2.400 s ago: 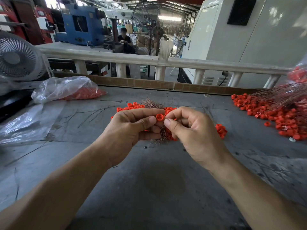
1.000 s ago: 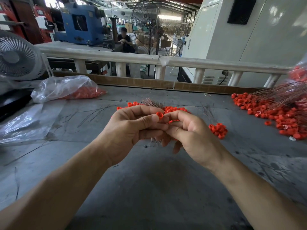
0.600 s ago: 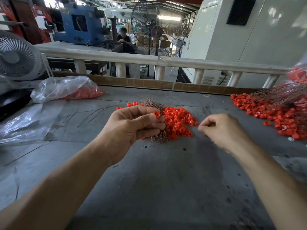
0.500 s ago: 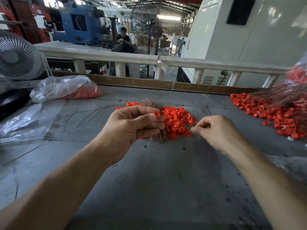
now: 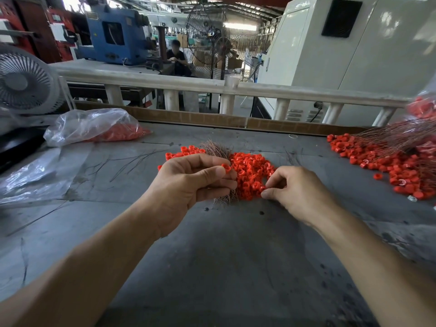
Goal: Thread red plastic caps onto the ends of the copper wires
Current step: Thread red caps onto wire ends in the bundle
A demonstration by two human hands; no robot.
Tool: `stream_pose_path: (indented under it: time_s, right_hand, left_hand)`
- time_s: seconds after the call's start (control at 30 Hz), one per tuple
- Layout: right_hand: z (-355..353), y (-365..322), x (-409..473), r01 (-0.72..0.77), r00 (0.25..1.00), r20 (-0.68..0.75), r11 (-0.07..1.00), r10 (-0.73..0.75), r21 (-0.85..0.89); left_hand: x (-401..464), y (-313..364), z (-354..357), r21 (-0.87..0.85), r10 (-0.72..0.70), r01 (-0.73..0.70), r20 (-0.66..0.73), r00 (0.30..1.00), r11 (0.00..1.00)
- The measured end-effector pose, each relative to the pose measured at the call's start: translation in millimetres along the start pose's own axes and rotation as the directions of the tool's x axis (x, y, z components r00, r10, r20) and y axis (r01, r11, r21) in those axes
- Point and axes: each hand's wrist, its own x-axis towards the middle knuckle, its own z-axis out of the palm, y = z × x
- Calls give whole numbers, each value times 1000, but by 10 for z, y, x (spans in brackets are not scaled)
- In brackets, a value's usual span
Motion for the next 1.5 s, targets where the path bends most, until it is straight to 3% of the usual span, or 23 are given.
stream_pose_path:
  time_s: [0.37,0.47,0.63,0.87,1.1,1.5]
  right_hand:
    - [-12,0,-1,-15,1000,-20,991,17,135]
    - [-10,28,26,-15,998,-54,969,29,248]
    - [-121,-136,-58,76,997,-42,787,-64,612]
    - [-90,-477,-270,193,974,-63,648,-219,737]
    - [-61,-532,-326,281,954,-111,696,-279,661]
    - [-83,-558,-391,472,881,-230,807,-414,354]
  left_hand:
    - [-2,-15,1,13,-14,13,12,1000,1000]
    - [-3,-12,9,10,-11,11,12,1000,1000]
    - [-6,-23,11,26,-9,9,25,1000,1000]
    - [-17,-26,30,47,5,-6,28,1000,999]
    - [-16,-23,35,64,32,-34,39,999,997]
    - [-22,-67,63,227,153,-157,37,988,961]
